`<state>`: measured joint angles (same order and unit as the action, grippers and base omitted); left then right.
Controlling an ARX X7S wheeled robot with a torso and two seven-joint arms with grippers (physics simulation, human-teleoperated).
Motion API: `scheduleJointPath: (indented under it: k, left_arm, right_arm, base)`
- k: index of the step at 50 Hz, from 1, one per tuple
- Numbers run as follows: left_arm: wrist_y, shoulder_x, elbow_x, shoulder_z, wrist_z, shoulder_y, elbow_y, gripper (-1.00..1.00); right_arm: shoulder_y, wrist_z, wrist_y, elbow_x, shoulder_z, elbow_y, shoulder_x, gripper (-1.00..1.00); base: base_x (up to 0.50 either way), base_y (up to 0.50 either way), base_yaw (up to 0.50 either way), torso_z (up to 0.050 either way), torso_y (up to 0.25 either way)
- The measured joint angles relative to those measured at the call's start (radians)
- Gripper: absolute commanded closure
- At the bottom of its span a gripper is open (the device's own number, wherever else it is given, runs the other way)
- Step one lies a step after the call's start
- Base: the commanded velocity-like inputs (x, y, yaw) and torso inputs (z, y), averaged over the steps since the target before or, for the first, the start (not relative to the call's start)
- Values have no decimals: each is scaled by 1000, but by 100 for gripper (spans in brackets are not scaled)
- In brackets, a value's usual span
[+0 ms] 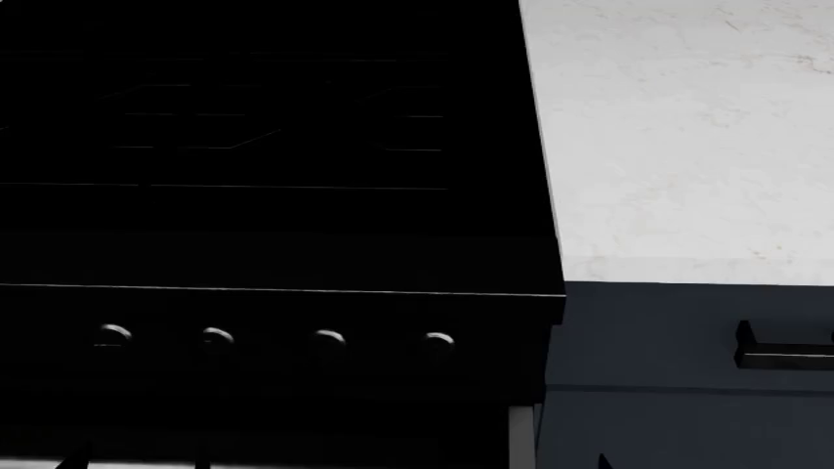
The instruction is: Press the start button on the microwave
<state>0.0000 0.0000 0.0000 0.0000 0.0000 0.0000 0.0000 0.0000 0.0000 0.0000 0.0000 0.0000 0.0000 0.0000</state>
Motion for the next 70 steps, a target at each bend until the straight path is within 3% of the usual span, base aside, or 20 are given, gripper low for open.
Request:
scheduleJointPath:
  k: [20, 36, 42, 48, 51, 60, 70]
  left_arm:
    - [2, -38, -38, 49, -51, 9, 10, -100]
    - [11, -65, -55, 87, -87, 12, 26, -100]
    - [15, -75, -51, 94, -107, 5, 29, -100]
    - [24, -77, -63, 99, -116, -9, 12, -100]
    - [-52, -81, -77, 102, -132, -61, 81, -100]
    - [-486, -106, -122, 99, -149, -341, 285, -100]
    - [-715, -128, -140, 109, -145, -599, 296, -100]
  right_arm:
    - [-28, 55, -13, 31, -35, -25, 43, -100]
    - [-17, 81, -117, 47, -55, 52, 76, -100]
    - [-31, 98, -29, 44, -64, -87, 93, -100]
    - [-1, 107, 181, 64, -66, -288, 112, -100]
    - [33, 108, 288, 83, -58, -374, 123, -100]
    - [198, 100, 566, 116, -57, -518, 168, -100]
    - [357, 83, 723, 148, -61, -550, 189, -100]
  base:
    - [0, 0, 0, 0, 0]
    - [0, 0, 0, 0, 0]
    - [0, 0, 0, 0, 0]
    - [0, 0, 0, 0, 0]
    - [0, 0, 0, 0, 0]
    - [0, 0, 0, 0, 0]
    - [114, 0, 0, 0, 0]
